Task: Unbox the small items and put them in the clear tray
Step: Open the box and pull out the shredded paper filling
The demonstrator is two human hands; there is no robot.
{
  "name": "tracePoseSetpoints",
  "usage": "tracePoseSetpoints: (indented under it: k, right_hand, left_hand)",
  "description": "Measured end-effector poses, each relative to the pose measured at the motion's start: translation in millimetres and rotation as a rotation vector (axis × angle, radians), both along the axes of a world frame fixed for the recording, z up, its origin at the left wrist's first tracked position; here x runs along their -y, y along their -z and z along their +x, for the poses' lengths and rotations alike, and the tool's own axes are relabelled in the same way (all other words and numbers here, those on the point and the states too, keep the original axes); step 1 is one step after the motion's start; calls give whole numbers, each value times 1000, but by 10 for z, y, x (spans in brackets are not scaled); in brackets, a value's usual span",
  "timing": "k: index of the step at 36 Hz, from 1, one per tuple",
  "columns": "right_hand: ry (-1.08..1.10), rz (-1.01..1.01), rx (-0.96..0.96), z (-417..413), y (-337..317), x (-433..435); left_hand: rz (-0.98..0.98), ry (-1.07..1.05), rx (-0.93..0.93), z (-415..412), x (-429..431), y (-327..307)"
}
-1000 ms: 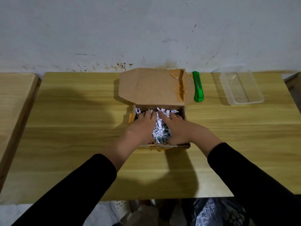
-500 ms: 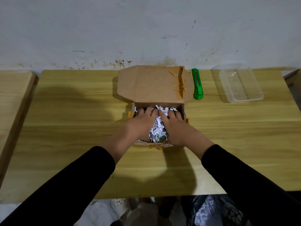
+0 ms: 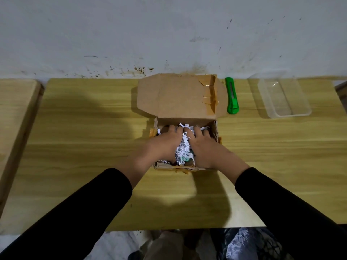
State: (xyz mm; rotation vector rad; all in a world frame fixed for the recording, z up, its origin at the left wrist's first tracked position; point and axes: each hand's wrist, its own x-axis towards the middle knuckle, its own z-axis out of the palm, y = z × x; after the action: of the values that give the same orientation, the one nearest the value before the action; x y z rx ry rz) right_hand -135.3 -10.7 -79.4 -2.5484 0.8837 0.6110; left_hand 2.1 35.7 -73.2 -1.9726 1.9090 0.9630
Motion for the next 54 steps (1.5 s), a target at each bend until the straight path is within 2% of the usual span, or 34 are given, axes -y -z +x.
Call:
tracePoseSetpoints:
  k: [6, 12, 18, 36, 54]
  right_hand:
    - [-7, 13, 76, 21, 150, 60]
    - [159, 146, 206, 3, 120, 80]
    - [212, 193, 293, 12, 132, 106]
    - [311, 268, 462, -38, 24, 58]
    - [356, 267, 572, -94, -200, -5]
  left_hand:
    - [28, -30, -25, 13, 46, 64]
    - [31, -131, -128, 35, 66, 141]
    - [35, -207, -226, 48, 64, 142]
    - [-111, -292, -361, 17, -29, 55]
    - [-193, -258, -333, -34, -57, -265]
